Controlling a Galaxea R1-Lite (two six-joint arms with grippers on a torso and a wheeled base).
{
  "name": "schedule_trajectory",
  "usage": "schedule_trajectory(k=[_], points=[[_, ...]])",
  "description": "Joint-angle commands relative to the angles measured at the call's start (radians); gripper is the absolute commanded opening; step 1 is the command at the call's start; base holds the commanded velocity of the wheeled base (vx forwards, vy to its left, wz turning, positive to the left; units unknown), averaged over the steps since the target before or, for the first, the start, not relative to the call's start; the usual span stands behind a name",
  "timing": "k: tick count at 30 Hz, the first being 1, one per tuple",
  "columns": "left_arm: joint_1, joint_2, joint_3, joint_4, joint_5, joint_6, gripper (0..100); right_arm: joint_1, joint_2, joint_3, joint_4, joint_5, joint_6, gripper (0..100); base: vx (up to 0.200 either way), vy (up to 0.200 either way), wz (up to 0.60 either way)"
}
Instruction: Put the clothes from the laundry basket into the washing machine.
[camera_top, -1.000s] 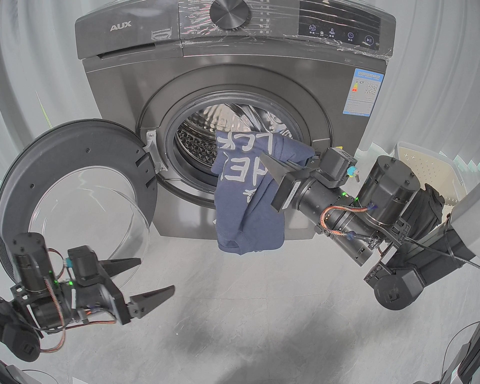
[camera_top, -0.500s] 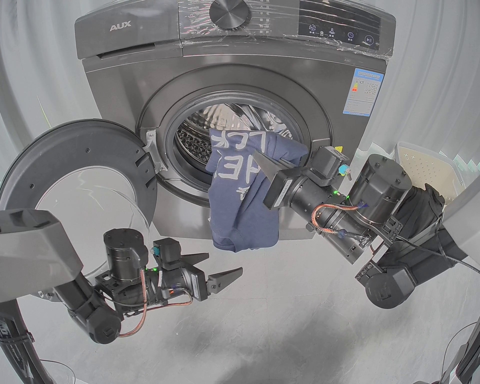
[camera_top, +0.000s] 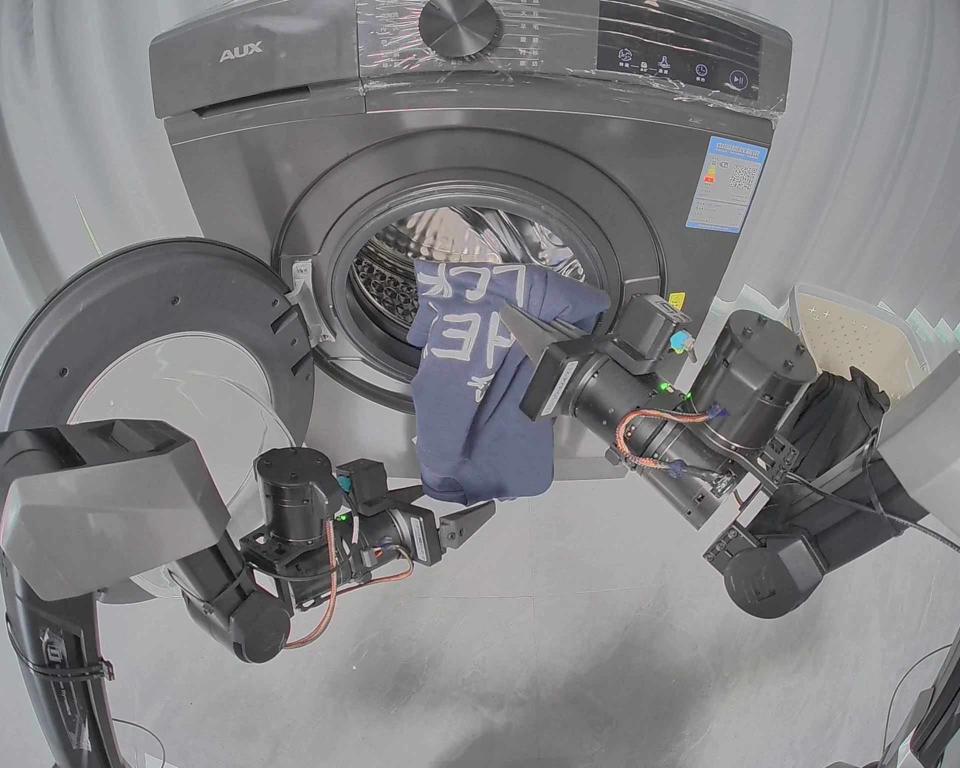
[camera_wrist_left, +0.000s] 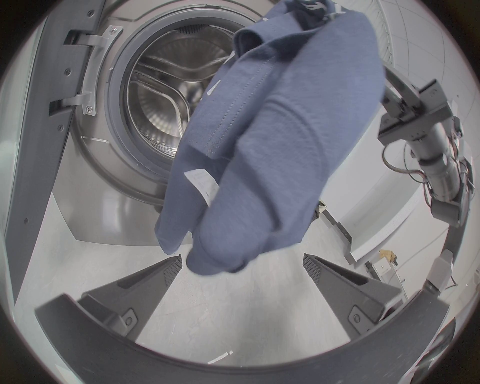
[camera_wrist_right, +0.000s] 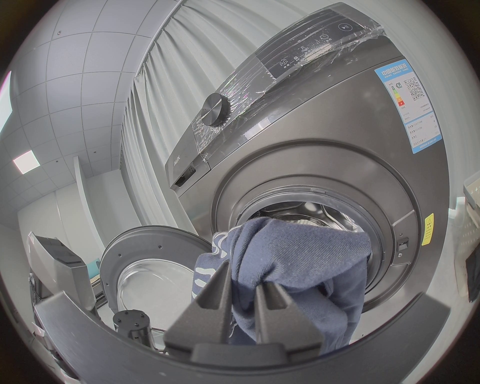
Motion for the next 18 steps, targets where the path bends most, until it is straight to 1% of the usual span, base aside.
schedule_trajectory(k=[1,6,9,15,16,17,18], points=[[0.001,0.058,-0.100,-0.002,0.023,-0.034,100,0.012,-0.002,0.005,0.000,-0.001,0.000,0,0.000,0.000,0.00],[0.001,0.078,-0.152,-0.003,0.031,-0.034,100,0.018,-0.004,0.007,0.000,-0.001,0.000,0,0.000,0.000,0.00],[0.003,0.084,-0.176,-0.016,0.054,-0.034,100,0.018,-0.004,0.007,0.000,-0.001,0.000,0,0.000,0.000,0.00],[0.001,0.092,-0.172,-0.065,0.065,-0.034,100,0.016,-0.004,0.008,0.000,-0.001,0.000,0,0.000,0.000,0.00],[0.001,0.090,-0.167,-0.079,0.072,-0.034,100,0.015,-0.002,0.008,0.000,-0.001,0.000,0,0.000,0.000,0.00],[0.001,0.090,-0.166,-0.079,0.074,-0.034,0,0.015,-0.002,0.008,0.000,-0.001,0.000,0,0.000,0.000,0.00],[0.001,0.090,-0.161,-0.089,0.078,-0.033,0,0.013,-0.001,0.008,0.000,-0.001,0.000,0,0.000,0.000,0.00]])
